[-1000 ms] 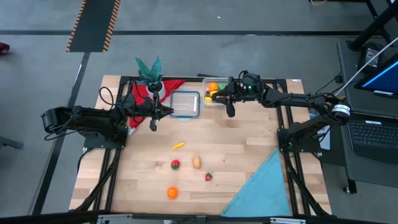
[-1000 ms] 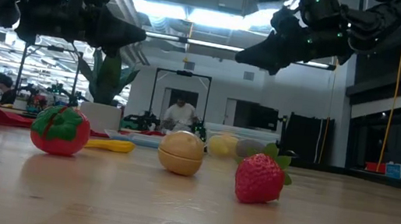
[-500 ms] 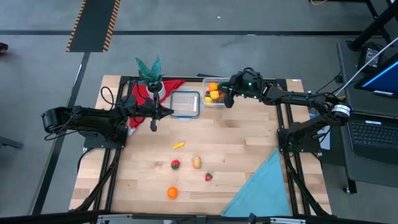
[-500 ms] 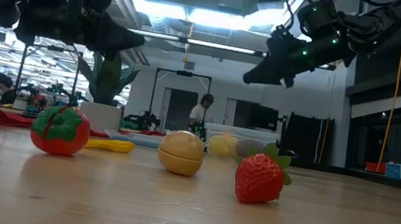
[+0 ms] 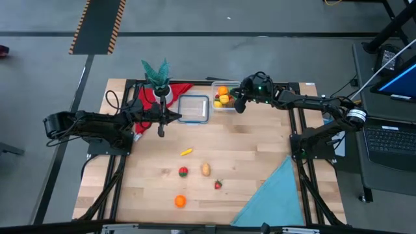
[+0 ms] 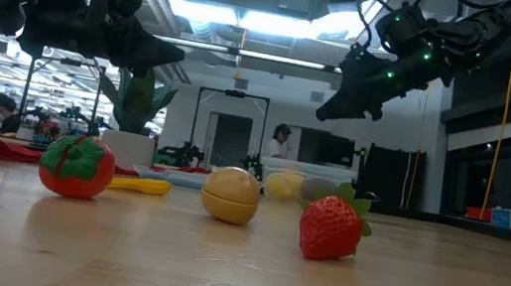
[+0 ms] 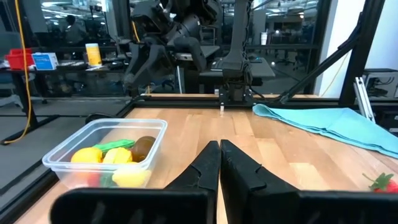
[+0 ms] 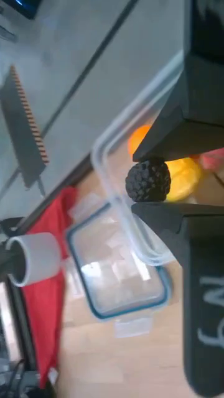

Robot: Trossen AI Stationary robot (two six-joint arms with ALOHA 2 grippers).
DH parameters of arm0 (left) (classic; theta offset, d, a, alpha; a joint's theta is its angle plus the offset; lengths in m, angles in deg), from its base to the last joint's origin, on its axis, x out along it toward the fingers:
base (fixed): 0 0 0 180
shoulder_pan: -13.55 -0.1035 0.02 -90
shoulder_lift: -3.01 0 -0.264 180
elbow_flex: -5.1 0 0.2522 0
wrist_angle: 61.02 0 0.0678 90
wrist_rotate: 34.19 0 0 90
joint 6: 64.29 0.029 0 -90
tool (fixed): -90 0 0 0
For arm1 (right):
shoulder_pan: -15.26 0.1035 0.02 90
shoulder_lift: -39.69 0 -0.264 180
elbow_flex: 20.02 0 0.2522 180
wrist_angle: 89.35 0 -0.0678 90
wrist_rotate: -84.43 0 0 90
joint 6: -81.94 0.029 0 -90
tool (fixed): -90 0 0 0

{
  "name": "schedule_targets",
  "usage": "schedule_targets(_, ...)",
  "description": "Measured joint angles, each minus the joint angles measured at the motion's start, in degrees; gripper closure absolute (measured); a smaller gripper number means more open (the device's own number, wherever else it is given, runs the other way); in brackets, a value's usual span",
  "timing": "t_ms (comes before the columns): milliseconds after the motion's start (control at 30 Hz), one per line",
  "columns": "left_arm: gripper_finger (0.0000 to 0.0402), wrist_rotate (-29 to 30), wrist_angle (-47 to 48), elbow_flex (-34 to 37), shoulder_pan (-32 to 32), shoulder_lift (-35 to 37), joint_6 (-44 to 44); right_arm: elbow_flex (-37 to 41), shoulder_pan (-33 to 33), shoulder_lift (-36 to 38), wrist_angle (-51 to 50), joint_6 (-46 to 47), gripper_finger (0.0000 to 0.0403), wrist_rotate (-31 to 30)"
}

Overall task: Pick and placing Produce into tupperware
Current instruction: Put the blackberry into the transparent bin

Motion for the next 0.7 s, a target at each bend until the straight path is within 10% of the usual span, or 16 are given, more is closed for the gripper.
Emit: schedule_targets(700, 0.0341, 0.1, 2.5, 0.0, 0.0, 0.0, 0.1, -21.4, -2.7, -13.9, -27.6, -0.1, 0.0306, 3.4)
